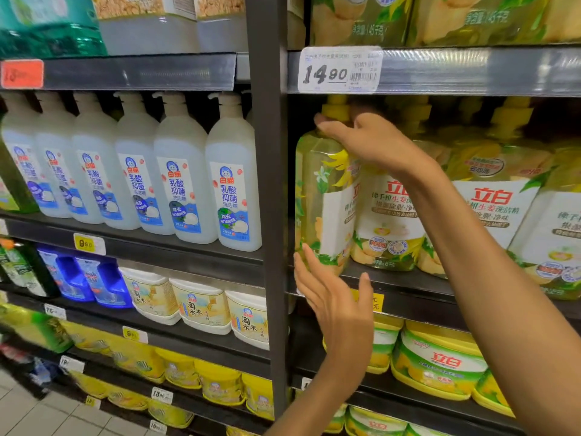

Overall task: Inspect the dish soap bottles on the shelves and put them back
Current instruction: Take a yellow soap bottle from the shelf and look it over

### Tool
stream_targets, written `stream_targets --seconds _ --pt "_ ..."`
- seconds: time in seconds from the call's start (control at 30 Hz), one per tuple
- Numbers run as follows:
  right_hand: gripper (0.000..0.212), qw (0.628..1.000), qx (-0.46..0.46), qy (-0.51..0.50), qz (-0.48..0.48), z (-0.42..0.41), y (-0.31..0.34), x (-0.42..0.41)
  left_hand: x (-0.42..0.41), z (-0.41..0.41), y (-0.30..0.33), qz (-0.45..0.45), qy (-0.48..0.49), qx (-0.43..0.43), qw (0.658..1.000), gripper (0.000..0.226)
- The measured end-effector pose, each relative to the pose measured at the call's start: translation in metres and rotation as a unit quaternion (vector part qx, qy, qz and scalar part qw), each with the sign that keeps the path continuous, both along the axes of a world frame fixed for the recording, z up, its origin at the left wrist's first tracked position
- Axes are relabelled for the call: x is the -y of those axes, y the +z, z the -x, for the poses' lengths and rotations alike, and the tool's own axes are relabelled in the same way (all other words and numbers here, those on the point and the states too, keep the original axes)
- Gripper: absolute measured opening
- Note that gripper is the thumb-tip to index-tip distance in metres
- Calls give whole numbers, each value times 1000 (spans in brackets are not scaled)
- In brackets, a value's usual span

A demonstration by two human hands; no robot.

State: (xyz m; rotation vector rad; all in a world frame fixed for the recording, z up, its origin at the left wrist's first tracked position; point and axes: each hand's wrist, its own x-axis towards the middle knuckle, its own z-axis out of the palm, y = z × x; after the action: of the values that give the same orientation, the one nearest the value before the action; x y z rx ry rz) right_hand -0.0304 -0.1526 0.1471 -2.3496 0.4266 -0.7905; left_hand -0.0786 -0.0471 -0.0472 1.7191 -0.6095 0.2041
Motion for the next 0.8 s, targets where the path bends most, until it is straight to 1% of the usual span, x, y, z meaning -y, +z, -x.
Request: stream_targets --seconds 0.07,0.17,0.23,0.3,0.33,0.4,0.47,0.57,0.63,0.7,0.8 --pt "64 1000 21 6 -17 0 -3 -3 -7 -7 -3 3 28 11 1000 94" --pt "65 999 33 -17 -20 -2 -4 -6 -13 -15 -10 -3 40 22 999 95" --pt "67 999 33 -15 -25 -2 -3 -6 -12 -15 -15 -22 54 52 997 92" --pt "60 999 35 -1 -20 -2 -2 -6 -6 -12 -18 -44 75 82 993 90" --pt "56 999 35 2 -18 -2 -1 -6 -3 -13 -19 -45 83 82 992 90" --pt "56 999 33 2 -22 -2 0 -7 3 -16 -15 -25 82 37 996 91" --pt "55 999 36 7 -28 -2 0 -8 6 -21 -11 19 76 -10 997 90" --pt "51 998 43 10 -36 -5 0 -7 4 -23 -13 81 78 -34 993 81" --pt "50 998 48 15 -42 -5 0 -6 1 -24 -16 92 82 -45 991 78" --pt "48 997 54 24 -44 -3 1 -5 0 -24 -17 84 102 -47 990 79" --pt "54 996 55 37 -55 -2 2 -5 -2 -24 -14 82 123 -39 988 82"
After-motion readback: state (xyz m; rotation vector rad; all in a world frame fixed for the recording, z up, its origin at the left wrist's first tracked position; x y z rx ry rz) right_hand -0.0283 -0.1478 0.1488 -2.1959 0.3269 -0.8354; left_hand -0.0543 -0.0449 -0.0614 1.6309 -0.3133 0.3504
